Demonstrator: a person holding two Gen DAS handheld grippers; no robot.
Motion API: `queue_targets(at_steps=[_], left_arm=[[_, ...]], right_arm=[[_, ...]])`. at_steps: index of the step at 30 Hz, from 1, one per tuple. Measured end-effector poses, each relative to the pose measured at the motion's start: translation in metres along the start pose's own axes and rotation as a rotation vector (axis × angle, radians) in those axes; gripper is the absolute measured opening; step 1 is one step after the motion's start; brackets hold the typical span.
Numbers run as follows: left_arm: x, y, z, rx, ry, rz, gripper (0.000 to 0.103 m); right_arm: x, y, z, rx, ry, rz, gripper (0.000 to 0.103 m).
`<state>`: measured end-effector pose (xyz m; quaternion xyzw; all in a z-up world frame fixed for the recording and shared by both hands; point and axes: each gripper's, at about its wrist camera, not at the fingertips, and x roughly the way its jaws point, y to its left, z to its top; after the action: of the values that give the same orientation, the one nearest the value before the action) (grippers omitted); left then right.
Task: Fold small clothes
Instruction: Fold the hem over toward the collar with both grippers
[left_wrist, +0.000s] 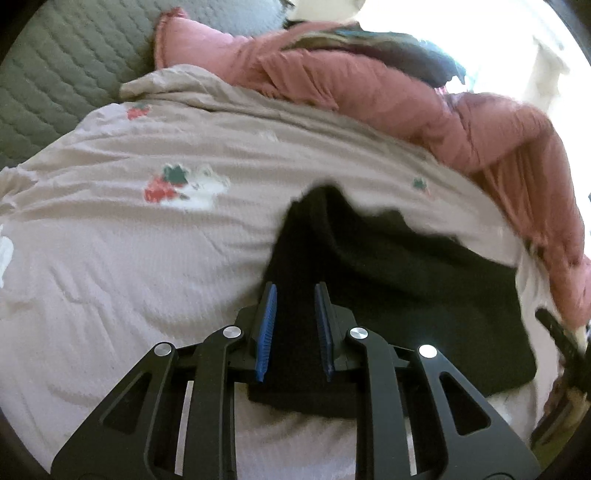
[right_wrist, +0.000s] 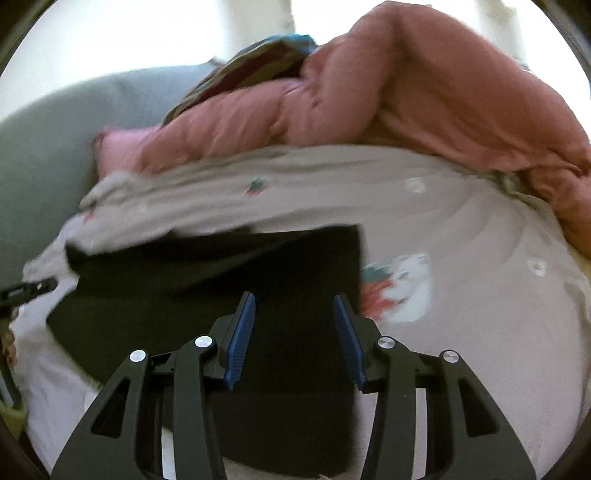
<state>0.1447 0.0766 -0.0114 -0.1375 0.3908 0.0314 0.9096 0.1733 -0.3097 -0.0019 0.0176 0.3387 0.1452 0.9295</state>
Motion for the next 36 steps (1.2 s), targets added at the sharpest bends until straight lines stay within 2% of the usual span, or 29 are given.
queue_targets(at_steps=[4, 7, 12, 15, 20, 24, 28, 30, 31, 34, 36], left_arm=[[0.009, -0.013, -0.009, 0.063, 0.032, 0.000, 0.014], [0.015, -0.021, -0.012, 0.103, 0.049, 0.012, 0.018], [0.026, -0.021, -0.013, 0.106, 0.081, 0.023, 0.020], [0.029, -0.019, -0.012, 0.096, 0.087, 0.027, 0.022], [0.030, -0.017, -0.011, 0.083, 0.090, 0.026, 0.023], [0.021, -0.018, -0.005, 0.068, 0.059, 0.022, 0.024], [0.011, -0.018, 0.005, 0.052, 0.032, 0.027, 0.024], [0.008, -0.018, 0.010, 0.047, 0.022, 0.029, 0.028], [0.007, -0.018, 0.013, 0.050, 0.019, 0.036, 0.035], [0.008, -0.017, 0.023, 0.049, 0.008, 0.050, 0.037], [0.014, -0.015, 0.031, 0.043, 0.014, 0.058, 0.041]], right_arm=[[0.015, 0.025, -0.004, -0.086, 0.053, 0.005, 0.044], [0.027, 0.034, -0.009, -0.122, 0.095, 0.017, 0.044], [0.043, 0.035, -0.010, -0.119, 0.140, 0.021, 0.046], [0.052, 0.025, -0.008, -0.070, 0.161, 0.015, 0.048], [0.040, 0.022, 0.003, -0.053, 0.129, 0.001, 0.049], [0.023, 0.012, 0.034, -0.029, 0.059, -0.019, 0.058], [0.036, -0.002, 0.053, -0.001, 0.051, -0.083, 0.059], [0.051, -0.009, 0.053, 0.032, 0.083, -0.112, 0.059], [0.056, -0.012, 0.052, 0.042, 0.087, -0.115, 0.059], [0.064, -0.018, 0.048, 0.060, 0.083, -0.125, 0.059], [0.064, -0.022, 0.048, 0.065, 0.065, -0.117, 0.059]])
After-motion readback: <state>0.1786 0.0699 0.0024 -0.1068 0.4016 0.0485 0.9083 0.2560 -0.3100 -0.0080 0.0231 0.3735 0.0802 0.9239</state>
